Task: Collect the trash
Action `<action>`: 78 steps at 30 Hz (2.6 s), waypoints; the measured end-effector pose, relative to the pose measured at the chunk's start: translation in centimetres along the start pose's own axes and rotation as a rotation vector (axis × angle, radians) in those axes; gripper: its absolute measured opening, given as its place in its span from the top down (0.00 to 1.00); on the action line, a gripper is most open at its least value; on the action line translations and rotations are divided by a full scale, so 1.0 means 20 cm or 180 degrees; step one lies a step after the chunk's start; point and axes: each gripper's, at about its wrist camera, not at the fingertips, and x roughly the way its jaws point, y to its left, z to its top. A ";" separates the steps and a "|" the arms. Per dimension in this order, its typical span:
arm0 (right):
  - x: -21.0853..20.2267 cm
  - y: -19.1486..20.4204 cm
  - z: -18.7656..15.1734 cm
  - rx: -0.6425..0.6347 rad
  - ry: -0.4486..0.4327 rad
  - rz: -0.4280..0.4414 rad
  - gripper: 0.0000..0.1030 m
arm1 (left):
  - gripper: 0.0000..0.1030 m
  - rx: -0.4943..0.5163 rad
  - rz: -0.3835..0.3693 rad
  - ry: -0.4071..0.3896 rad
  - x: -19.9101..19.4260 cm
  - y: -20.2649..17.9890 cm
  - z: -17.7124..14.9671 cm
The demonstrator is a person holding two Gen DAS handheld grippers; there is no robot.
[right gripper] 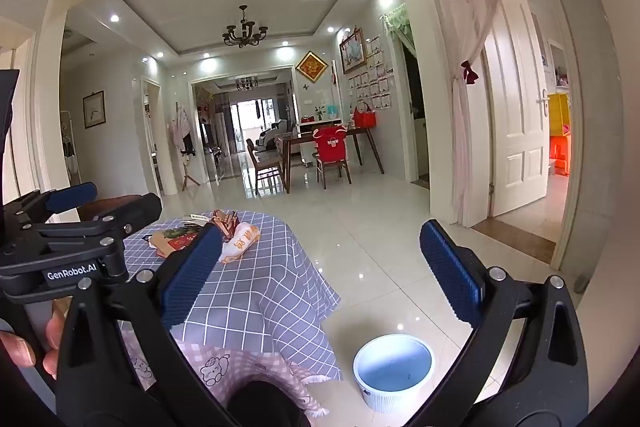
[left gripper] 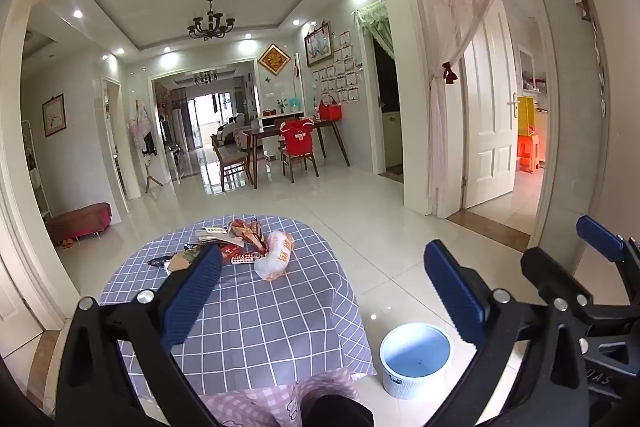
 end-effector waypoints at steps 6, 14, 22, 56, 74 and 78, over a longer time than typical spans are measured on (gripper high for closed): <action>0.00 0.00 0.00 0.0006 0.0012 -0.0002 0.06 | 0.04 -0.0003 0.0017 0.0002 -0.01 0.00 0.00; 0.00 0.00 0.00 0.0007 0.0016 -0.0004 0.06 | 0.04 0.0023 0.0006 0.0022 0.00 0.00 0.00; -0.01 0.00 0.00 0.0011 0.0032 0.0011 0.06 | 0.04 0.0024 0.0001 0.0033 0.00 0.00 0.00; 0.01 0.02 -0.02 0.0032 0.0046 0.0054 0.06 | 0.04 0.0036 -0.0006 0.0042 0.00 0.00 0.00; 0.02 0.02 -0.04 0.0054 0.0058 0.0070 0.06 | 0.04 0.0042 -0.0005 0.0042 0.02 -0.03 -0.04; 0.02 0.02 -0.04 0.0055 0.0055 0.0075 0.06 | 0.04 0.0045 -0.0005 0.0044 0.02 -0.03 -0.05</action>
